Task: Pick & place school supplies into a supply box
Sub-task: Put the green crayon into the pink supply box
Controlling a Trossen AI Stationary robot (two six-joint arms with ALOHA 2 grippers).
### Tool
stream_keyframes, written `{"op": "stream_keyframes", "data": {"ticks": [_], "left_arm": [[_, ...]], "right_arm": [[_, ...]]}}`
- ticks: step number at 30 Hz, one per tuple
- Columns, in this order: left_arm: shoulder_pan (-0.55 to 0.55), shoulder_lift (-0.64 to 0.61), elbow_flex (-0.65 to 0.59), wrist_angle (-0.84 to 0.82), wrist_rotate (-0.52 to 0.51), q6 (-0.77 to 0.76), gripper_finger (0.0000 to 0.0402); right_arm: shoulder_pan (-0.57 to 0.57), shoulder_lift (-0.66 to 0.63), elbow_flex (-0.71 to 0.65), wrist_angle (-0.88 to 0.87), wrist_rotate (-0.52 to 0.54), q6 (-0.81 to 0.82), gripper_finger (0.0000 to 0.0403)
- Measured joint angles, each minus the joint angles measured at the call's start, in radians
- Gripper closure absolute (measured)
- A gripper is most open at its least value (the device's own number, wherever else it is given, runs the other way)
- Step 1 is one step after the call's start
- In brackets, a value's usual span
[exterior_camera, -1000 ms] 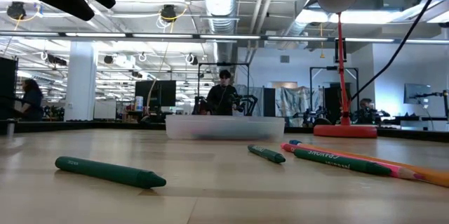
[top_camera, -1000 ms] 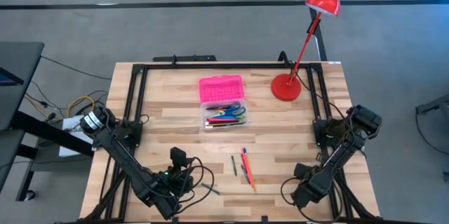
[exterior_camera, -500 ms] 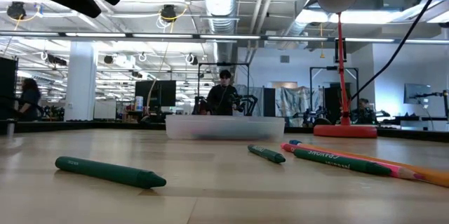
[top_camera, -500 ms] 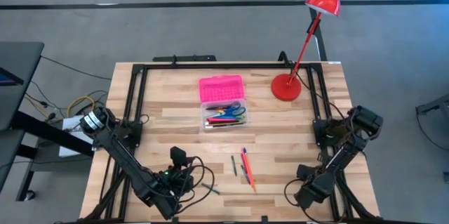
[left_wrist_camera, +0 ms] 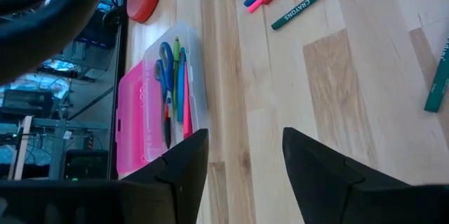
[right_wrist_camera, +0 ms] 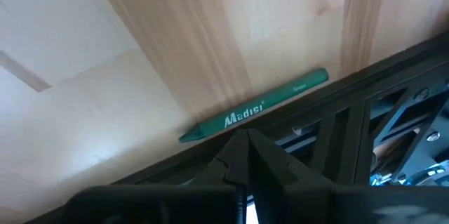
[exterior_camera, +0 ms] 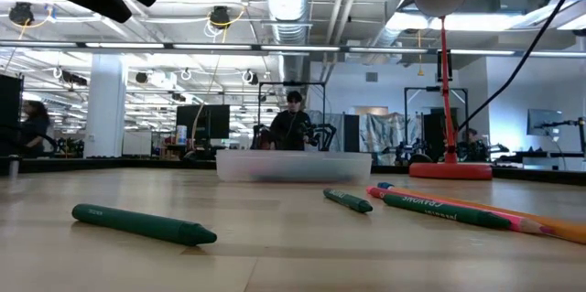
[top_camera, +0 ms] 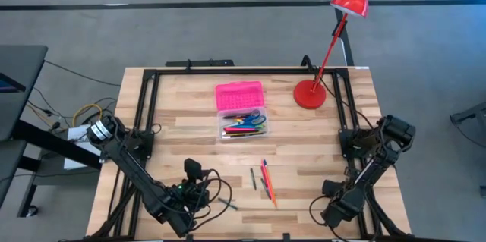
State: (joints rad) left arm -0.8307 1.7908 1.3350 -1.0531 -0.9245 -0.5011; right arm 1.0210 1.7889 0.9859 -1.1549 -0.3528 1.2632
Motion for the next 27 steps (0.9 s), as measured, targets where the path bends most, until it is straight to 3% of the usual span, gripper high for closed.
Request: {"op": "stream_keyframes", "data": {"ticks": [27], "left_arm": [[0.000,0.000,0.000,-0.003,0.002,0.007,0.0223]], "right_arm": [[0.096,-0.001,-0.055,0.090,0.030,0.091,0.0403]]}}
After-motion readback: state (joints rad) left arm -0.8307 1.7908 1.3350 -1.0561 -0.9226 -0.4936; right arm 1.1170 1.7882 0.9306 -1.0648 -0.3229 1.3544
